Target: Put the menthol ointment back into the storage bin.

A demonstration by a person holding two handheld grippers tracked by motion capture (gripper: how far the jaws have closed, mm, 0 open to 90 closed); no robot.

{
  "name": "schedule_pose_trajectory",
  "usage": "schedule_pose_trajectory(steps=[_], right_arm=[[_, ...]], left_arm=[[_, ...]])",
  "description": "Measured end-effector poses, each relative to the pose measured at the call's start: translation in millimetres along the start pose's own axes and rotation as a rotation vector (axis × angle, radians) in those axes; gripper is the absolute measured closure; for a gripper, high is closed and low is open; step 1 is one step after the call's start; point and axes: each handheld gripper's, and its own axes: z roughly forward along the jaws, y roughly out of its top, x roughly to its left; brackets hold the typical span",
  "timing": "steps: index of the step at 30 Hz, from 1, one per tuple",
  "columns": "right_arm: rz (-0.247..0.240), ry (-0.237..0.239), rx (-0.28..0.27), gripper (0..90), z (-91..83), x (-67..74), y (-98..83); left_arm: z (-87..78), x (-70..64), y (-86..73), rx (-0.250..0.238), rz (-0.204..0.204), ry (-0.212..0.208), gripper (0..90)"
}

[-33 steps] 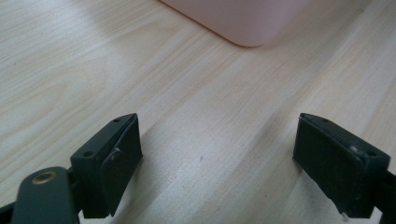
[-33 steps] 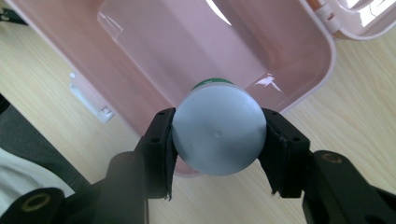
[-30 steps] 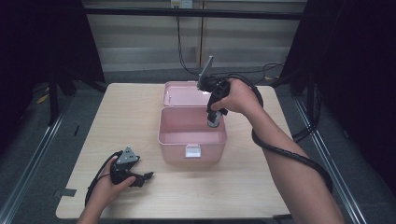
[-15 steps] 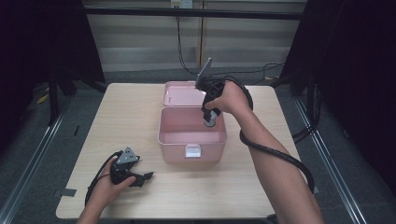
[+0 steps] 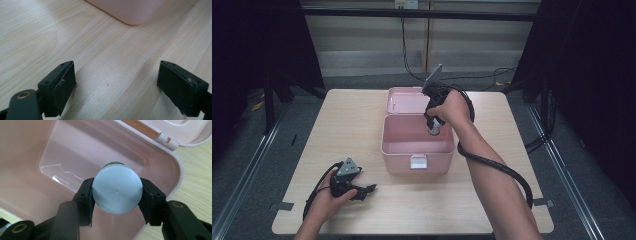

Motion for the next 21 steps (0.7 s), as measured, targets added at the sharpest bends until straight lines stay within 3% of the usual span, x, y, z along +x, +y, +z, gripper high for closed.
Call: schedule_pose_trajectory(steps=[15,21], right_arm=[[0.125,0.008,-0.019,50.5,24.1,0.4,10.0],[0.15,0.0,-0.022,50.5,32.6,1.8,12.6]], left_arm=[[0.0,0.0,0.0,0.0,0.0,0.0,14.6],[0.0,0.0,0.0,0.0,0.0,0.0,14.6]])
